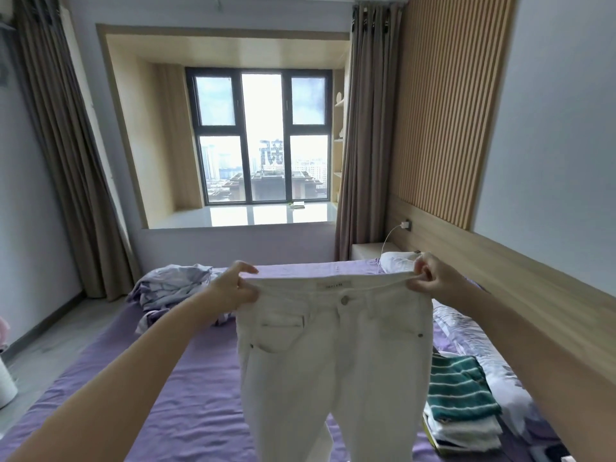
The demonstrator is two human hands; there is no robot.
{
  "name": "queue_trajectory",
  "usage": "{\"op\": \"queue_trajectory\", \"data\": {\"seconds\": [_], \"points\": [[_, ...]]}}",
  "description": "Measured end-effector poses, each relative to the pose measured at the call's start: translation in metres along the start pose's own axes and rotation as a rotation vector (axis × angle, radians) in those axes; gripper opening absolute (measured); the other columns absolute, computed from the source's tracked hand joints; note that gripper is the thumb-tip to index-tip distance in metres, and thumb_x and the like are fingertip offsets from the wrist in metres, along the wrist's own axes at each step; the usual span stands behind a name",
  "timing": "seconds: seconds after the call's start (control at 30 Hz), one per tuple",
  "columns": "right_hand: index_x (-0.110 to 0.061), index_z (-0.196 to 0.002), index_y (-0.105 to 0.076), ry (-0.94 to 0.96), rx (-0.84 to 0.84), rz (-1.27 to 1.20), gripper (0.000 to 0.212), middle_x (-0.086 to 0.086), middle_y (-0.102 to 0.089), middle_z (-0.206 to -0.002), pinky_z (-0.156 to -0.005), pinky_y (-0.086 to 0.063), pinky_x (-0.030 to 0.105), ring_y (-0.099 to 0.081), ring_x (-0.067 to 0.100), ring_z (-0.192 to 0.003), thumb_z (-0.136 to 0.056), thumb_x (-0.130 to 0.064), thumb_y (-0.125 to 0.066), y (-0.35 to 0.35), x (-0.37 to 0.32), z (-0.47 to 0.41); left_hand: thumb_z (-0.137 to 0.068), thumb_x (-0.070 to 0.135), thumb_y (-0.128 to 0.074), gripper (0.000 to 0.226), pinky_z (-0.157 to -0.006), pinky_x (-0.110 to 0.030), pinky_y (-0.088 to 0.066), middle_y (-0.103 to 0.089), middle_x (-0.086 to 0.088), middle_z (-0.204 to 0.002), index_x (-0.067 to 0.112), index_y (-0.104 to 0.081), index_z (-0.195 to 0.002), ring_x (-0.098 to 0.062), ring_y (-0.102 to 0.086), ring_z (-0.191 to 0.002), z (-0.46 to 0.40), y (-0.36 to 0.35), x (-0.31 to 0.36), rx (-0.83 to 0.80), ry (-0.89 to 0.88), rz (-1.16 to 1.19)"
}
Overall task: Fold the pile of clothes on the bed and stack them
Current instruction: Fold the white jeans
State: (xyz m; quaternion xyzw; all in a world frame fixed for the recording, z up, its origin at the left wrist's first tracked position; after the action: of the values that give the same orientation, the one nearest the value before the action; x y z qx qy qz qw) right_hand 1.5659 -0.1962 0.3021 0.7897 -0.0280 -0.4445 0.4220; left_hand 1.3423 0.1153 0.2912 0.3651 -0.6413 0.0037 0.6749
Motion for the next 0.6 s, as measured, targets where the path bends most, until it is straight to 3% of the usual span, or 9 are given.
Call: {"op": "queue_trajectory", "data": {"seconds": [0.1, 0.17, 0.23, 0.3, 0.37, 0.47, 0.6], "points": [[-0.007, -0.126, -0.049, -0.012, -0.030, 0.024, 0.043, 0.020, -0.064, -0.101, -0.081, -0.048, 0.037, -0.062, 0.029, -0.089, -0.087, -0.009, -0.067, 0.007, -0.005, -0.007, -0.085, -0.009, -0.062, 0.030, -0.073, -0.028, -0.055, -0.062, -0.017, -0.098, 0.001, -0.058, -0.113, -0.020, -0.063, -0.082, 0.001, 0.001, 0.017, -0.184, 0.047, 0.285], [0.000, -0.112, -0.062, 0.018, 0.004, 0.166, 0.027, 0.018, -0.068, -0.104, -0.081, -0.046, 0.032, -0.063, 0.029, -0.092, -0.088, -0.011, -0.066, 0.008, -0.009, -0.010, -0.084, -0.007, -0.063, 0.026, -0.081, -0.029, -0.057, -0.064, -0.024, -0.106, -0.015, -0.061, -0.109, -0.027, -0.064, -0.090, 0.001, 0.001, 0.017, -0.233, 0.098, 0.258], [-0.001, -0.100, -0.067, 0.045, 0.112, 0.153, 0.016, 0.014, -0.068, -0.089, -0.066, -0.041, 0.022, -0.060, 0.021, -0.079, -0.090, -0.013, -0.064, 0.010, -0.015, -0.012, -0.084, -0.005, -0.065, 0.018, -0.085, -0.035, -0.054, -0.063, -0.025, -0.102, -0.015, -0.062, -0.099, -0.029, -0.061, -0.086, -0.005, 0.007, 0.016, -0.101, 0.119, 0.222], [-0.006, -0.100, -0.064, 0.028, 0.195, 0.014, 0.012, 0.008, -0.063, -0.084, -0.063, -0.039, 0.021, -0.054, 0.017, -0.076, -0.092, -0.014, -0.060, 0.014, -0.021, -0.015, -0.085, -0.001, -0.067, 0.004, -0.072, -0.025, -0.053, -0.063, -0.015, -0.087, -0.001, -0.063, -0.083, -0.021, -0.057, -0.073, -0.011, 0.020, 0.026, 0.098, 0.054, 0.199], [-0.011, -0.098, -0.059, 0.017, 0.230, -0.061, 0.008, 0.005, -0.059, -0.082, -0.064, -0.040, 0.027, -0.053, 0.018, -0.077, -0.094, -0.017, -0.057, 0.021, -0.030, -0.025, -0.088, 0.009, -0.067, 0.015, -0.052, -0.017, -0.046, -0.057, -0.004, -0.073, 0.011, -0.060, -0.075, -0.013, -0.051, -0.062, -0.018, 0.035, 0.044, 0.255, -0.012, 0.168], [-0.018, -0.101, -0.053, 0.060, 0.303, -0.054, 0.009, -0.003, -0.057, -0.081, -0.058, -0.039, 0.025, -0.051, 0.013, -0.072, -0.094, -0.024, -0.055, 0.048, -0.061, -0.045, -0.094, 0.019, -0.059, 0.022, -0.053, -0.023, -0.035, -0.048, 0.001, -0.070, 0.016, -0.050, -0.074, -0.012, -0.043, -0.062, -0.030, 0.060, 0.083, 0.412, -0.134, 0.035], [-0.009, -0.108, -0.056, 0.082, 0.410, -0.400, 0.031, 0.006, -0.062, -0.099, -0.077, -0.052, 0.037, -0.060, 0.022, -0.087, -0.089, -0.031, -0.063, 0.091, -0.102, -0.064, -0.097, 0.018, -0.047, 0.024, -0.056, -0.023, -0.028, -0.039, 0.004, -0.068, 0.017, -0.040, -0.075, -0.009, -0.034, -0.061, -0.027, 0.097, 0.144, 0.615, -0.356, -0.188]]}}
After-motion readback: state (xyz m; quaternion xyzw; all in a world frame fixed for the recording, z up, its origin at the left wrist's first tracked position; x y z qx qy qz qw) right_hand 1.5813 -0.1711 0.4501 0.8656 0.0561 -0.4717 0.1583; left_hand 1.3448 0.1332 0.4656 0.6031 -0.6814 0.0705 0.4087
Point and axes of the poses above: each hand's wrist, its own z-axis away from the middle knuckle, its own y-axis out of the back of the hand, x = y × z, the point moved 7 cm from there along -z, towards the middle knuckle
